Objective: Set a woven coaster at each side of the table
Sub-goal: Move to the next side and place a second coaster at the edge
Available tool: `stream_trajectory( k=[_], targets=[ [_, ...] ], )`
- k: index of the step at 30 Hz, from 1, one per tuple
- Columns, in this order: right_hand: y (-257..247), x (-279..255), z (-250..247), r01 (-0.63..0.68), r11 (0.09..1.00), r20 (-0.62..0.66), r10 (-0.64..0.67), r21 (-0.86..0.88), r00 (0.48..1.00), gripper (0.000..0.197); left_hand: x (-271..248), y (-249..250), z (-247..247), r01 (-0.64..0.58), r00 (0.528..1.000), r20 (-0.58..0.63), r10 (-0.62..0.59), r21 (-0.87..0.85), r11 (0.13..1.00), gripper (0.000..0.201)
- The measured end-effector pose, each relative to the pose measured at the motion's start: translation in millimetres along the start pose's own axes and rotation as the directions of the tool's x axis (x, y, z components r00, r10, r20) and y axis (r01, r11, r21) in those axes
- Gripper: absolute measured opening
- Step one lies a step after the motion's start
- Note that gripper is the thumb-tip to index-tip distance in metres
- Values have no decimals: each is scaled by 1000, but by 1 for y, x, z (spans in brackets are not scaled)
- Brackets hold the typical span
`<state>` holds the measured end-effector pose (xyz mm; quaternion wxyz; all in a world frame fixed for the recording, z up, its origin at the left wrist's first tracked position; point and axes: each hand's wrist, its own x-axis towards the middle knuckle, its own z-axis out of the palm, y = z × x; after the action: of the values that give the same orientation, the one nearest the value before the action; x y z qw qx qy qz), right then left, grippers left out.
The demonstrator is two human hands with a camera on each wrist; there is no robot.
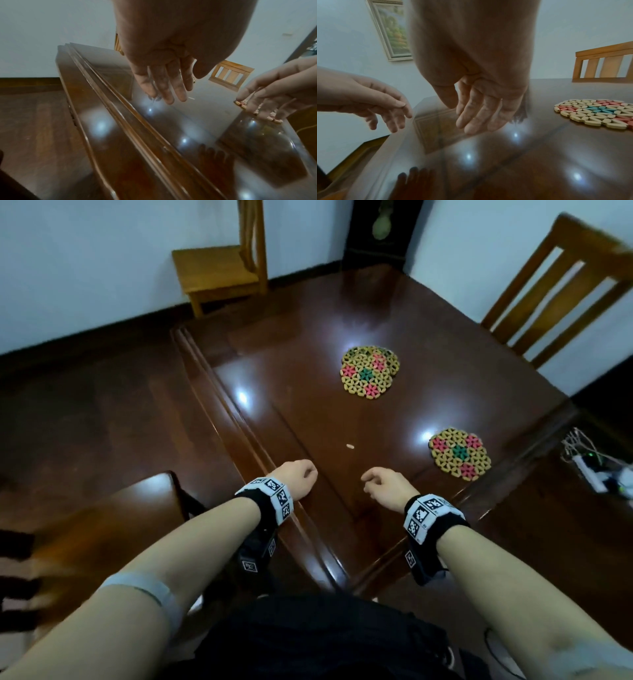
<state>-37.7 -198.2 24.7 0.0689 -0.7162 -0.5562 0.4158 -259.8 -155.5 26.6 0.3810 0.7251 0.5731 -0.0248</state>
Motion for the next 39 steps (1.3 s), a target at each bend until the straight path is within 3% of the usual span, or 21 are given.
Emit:
stream_trajectory(
  k=[5,13,15,19,23,27,34,39],
  targets=[
    [-23,-10,17,-55,996,-37,58,77,998,15,6,-23,-18,-52,998,48,50,39,998,30],
    [-12,-4,1,-138,969,-99,161,207,982,15,40,-8,-33,-95,994,53,90,89,992,29],
    [-9,4,-3,-149,957,-125,184,248,975,16,52,-3,-35,-97,995,13,96,41,994,27],
    [-11,29,-9,-161,916,-147,228,368,962,14,81,12,-44,-49,998,-47,37,-281,959,18],
    [-23,63,-23,-186,860,-143,284,475,948,23,128,21,-64,-58,998,-44,46,-319,946,12],
    [-34,108,-41,-214,787,-188,384,578,904,29,195,22,-89,-61,997,-48,52,-198,978,28],
    [-55,191,-67,-339,699,-216,577,630,788,59,303,18,-127,45,997,75,-29,-221,974,44],
    [-66,236,-80,-327,645,-238,629,690,740,71,350,24,-132,115,984,170,-56,-358,927,51]
  ],
)
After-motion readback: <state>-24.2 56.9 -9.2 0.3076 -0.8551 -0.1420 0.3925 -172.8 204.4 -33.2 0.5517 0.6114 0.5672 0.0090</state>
